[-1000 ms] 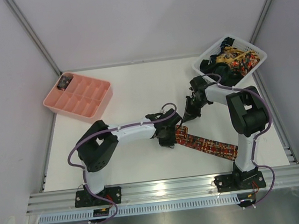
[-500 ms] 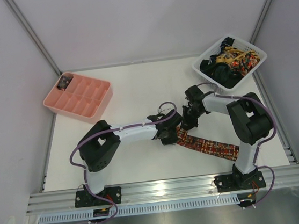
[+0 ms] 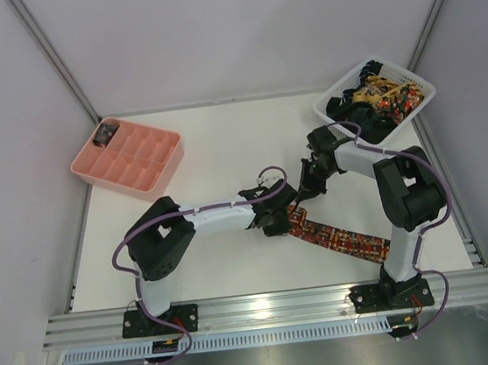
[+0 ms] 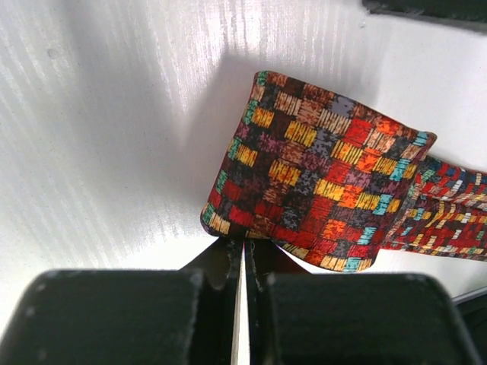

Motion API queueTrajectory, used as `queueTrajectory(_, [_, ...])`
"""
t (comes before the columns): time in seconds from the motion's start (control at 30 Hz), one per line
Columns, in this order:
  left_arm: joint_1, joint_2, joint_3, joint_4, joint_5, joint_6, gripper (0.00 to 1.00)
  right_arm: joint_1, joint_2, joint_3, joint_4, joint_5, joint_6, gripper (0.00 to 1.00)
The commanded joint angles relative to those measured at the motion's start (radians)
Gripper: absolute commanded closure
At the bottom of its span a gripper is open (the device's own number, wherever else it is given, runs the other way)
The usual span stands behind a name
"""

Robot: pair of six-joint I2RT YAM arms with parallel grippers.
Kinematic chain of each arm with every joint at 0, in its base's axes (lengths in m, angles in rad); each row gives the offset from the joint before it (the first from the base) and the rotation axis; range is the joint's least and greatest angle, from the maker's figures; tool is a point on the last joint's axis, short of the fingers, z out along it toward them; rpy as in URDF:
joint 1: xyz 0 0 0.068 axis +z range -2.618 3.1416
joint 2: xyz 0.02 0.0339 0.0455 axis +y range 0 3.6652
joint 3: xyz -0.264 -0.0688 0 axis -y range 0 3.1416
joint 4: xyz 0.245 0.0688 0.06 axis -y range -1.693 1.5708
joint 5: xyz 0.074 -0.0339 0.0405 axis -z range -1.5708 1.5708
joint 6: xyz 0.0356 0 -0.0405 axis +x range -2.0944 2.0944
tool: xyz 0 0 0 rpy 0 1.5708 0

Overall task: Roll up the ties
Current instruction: Roll the tie

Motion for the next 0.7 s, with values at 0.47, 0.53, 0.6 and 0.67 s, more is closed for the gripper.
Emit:
queueTrajectory(0.47, [-0.009, -0.015, -0.07, -0.038, 0.02, 0.06, 0.98, 0.083, -0.02, 0.001, 0.02, 0.001, 0.028, 0.91])
queueTrajectory(0.53, [-0.009, -0.058, -0.111, -0.048, 0.025, 0.097, 0.96, 0.065, -0.012, 0.03, -0.008, 0.004, -0.005, 0.9])
queueTrajectory(0.6, [-0.009, -0.141, -0.145, -0.058, 0.026, 0.128, 0.91, 0.057, -0.016, 0.062, -0.052, 0.033, -0.029, 0.89])
queueTrajectory(0.67, [-0.009, -0.199, -0.191, -0.067, 0.032, 0.148, 0.85, 0.037, -0.032, 0.072, -0.083, 0.068, -0.052, 0.86])
